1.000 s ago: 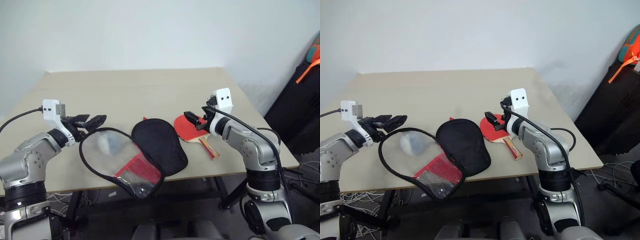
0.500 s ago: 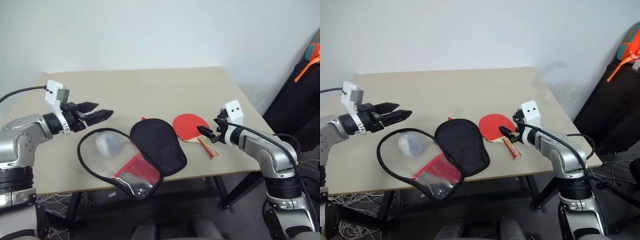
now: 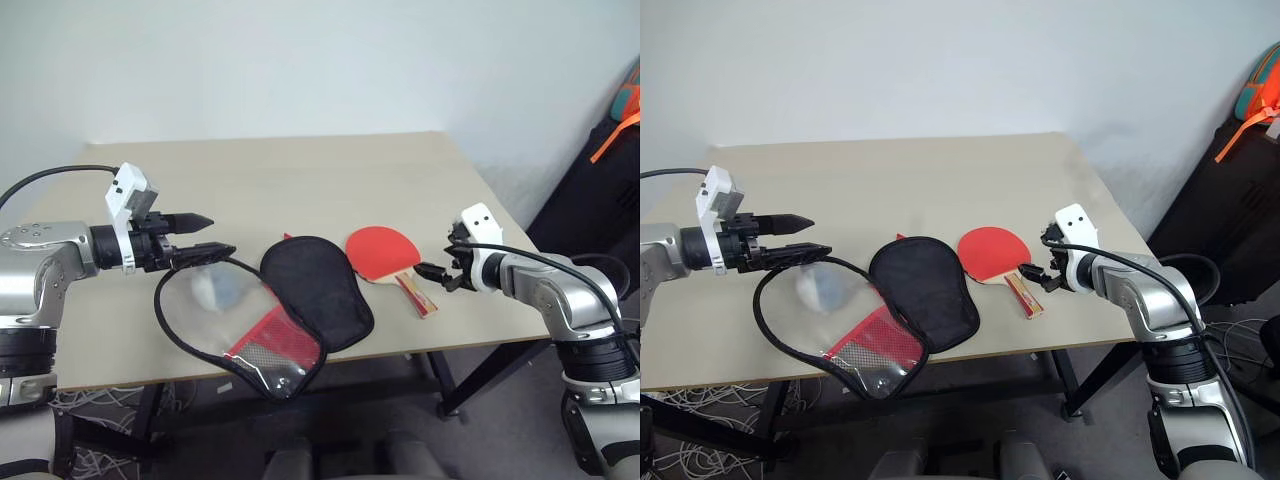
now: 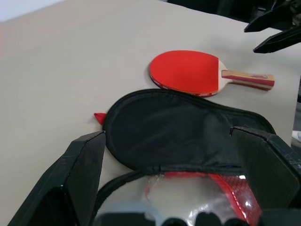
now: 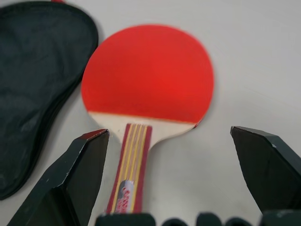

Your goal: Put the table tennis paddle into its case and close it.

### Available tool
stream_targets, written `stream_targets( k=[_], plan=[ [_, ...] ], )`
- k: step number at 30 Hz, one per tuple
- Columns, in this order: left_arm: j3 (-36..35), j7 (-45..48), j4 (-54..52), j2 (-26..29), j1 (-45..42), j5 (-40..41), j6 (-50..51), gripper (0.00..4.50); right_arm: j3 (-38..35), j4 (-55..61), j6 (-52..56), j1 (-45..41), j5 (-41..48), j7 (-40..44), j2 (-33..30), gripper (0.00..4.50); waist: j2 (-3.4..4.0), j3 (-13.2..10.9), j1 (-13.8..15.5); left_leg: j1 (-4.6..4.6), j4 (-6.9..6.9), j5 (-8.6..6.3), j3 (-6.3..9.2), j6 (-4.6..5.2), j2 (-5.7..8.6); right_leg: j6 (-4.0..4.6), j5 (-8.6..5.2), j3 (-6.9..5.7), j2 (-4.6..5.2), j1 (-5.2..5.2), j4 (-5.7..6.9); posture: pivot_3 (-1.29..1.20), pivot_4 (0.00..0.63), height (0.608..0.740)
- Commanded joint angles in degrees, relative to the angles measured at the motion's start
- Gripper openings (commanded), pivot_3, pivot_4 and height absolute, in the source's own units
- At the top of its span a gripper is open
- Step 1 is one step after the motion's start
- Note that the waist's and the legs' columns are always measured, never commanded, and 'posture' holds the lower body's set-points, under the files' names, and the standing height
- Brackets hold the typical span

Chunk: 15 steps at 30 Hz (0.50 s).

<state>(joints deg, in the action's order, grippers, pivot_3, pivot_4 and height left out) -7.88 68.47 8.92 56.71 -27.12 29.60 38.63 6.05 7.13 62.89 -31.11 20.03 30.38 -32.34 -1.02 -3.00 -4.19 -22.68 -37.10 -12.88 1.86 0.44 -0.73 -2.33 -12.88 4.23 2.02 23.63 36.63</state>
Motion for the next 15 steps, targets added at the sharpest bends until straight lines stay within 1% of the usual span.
stream_targets(
  k=[1, 7, 12, 15],
  plan=[
    [-1.43, -0.07, -2.04, 0.71, -0.01, -0.15, -0.96, 4.49, 1.12, -1.03, -0.40, -2.01, -1.17, -0.78, 1.44, 4.50, -0.04, -0.02, 0.00, 0.00, -0.01, 0.00, 0.00, 0.00, 0.00, 0.00, 0.00, 0.00, 0.00, 0.00, 0.00, 0.00, 0.000, 0.739],
    [-2.09, -1.12, -3.88, 0.11, 1.82, 0.32, -0.58, 4.49, 3.69, -5.86, -2.93, -1.41, -4.35, -4.49, 6.58, 4.50, -0.05, -0.03, 0.02, -0.02, -0.03, 0.00, 0.01, 0.00, 0.00, -0.05, 0.03, -0.01, 0.00, -0.01, 0.01, 0.00, 0.000, 0.739],
    [-2.37, -1.79, -4.54, 0.14, 2.41, 0.66, -0.11, 4.49, 4.10, -9.46, -5.20, -0.57, -6.91, -8.09, 10.91, 4.50, -0.04, -0.03, 0.01, -0.01, -0.03, 0.00, 0.01, 0.00, 0.00, -0.10, 0.06, -0.01, 0.00, -0.01, 0.03, 0.00, 0.000, 0.739],
    [-2.62, -2.11, -5.13, 0.37, 2.80, 0.98, 0.31, 4.50, 4.00, -11.09, -6.61, 0.09, -8.90, -10.70, 12.84, 3.99, -0.05, -0.03, 0.00, -0.01, -0.03, 0.00, 0.02, 0.00, -0.01, -0.13, 0.08, -0.01, -0.01, -0.01, 0.04, 0.00, 0.000, 0.739]
  ],
)
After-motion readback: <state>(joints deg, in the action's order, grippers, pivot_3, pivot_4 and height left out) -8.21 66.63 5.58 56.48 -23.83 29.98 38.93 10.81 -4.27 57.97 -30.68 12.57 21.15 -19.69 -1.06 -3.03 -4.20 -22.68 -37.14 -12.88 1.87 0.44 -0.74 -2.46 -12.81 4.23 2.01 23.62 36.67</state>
